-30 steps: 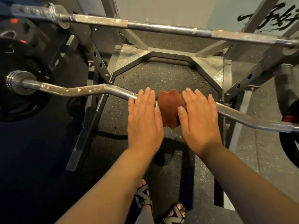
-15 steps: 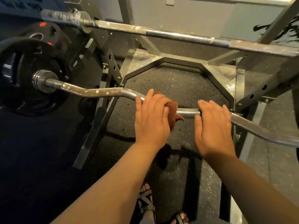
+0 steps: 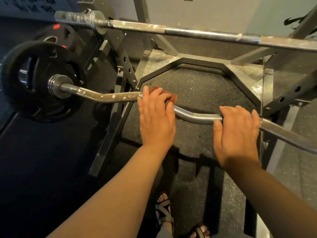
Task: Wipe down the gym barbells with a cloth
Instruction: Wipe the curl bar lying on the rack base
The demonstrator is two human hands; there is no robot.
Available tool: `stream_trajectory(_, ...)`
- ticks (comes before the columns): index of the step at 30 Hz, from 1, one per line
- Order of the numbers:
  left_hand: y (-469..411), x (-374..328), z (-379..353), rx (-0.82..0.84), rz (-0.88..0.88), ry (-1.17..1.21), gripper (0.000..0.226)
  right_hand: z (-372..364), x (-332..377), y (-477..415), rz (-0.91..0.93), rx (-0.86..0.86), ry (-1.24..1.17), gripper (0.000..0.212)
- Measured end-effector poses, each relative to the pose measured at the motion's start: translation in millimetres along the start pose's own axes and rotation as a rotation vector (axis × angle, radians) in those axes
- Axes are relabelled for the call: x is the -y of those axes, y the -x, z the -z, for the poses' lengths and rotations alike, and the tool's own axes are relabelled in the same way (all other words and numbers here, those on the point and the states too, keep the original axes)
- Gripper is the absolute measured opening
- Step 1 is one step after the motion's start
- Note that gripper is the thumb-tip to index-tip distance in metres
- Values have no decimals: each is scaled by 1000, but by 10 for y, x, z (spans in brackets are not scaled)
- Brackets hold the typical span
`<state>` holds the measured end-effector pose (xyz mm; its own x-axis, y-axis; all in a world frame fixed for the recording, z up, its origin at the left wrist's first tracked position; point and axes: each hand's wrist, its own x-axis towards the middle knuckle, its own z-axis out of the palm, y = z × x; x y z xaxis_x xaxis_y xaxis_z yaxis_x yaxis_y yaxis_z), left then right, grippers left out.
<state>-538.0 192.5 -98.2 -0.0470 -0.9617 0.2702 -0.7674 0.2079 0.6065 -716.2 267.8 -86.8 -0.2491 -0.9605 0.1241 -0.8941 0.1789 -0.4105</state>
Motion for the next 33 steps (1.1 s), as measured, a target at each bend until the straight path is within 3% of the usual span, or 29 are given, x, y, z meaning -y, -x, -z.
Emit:
stream_trajectory(3, 88, -291, -122, 30, 79, -34, 32, -59, 154, -49, -40, 33, 58, 46)
stream_trajectory(8, 217, -107, -110, 123, -228, -114, 36, -253, 450, -67, 100, 89, 104, 55)
stream_trajectory(13, -67, 182, 112, 48, -147, -157, 33, -455, 551, -111, 123, -4, 171, 56)
stream_trajectory(17, -87, -37, 10, 21, 4, -96, 31, -511, 528, -106, 138, -102, 170, 53)
stream_trajectory(20, -44, -83, -9, 56, -61, -146, 34, -536, 477, -103, 202, -198, 156, 48)
stream_trajectory(23, -120, 175, 149, 87, -140, -237, 34, -503, 472, -131, 217, -177, 203, 49)
stream_trajectory(29, -322, 319, 205, -63, 136, -112, 37, -558, 714, -232, 95, -179, 163, 51)
stream_trajectory(33, -327, 283, 168, 5, 83, -187, 36, -668, 1011, -485, 139, -93, 203, 54)
